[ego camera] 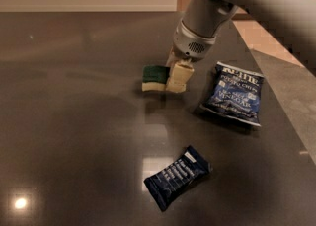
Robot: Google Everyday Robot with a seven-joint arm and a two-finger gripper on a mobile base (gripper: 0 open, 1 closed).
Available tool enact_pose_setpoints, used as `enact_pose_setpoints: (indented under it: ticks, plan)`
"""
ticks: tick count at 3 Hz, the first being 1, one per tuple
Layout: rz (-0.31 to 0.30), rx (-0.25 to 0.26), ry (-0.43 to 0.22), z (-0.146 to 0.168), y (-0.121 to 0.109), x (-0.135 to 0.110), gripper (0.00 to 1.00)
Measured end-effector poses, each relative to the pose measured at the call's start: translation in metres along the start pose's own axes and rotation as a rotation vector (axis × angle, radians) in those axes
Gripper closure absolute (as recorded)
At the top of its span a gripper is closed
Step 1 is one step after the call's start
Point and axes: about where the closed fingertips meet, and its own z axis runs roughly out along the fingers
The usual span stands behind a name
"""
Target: Move sponge near rxbar blueberry
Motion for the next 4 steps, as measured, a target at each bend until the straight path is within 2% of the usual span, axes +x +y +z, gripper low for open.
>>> enact_pose_setpoints:
  ticks: [1, 2, 3, 4]
  plan:
    - [-0.096, -0.052, 0.02, -0.005, 0.045, 0.004, 1.0]
    - [-0.179, -0.085, 0.052, -0.005, 0.084, 0.008, 1.0]
    - [-0.259, -0.131, 0.057, -0.005, 0.118, 0.012, 1.0]
    - [-0.319, -0.168, 0.067, -0.003, 0.138, 0.016, 0.82]
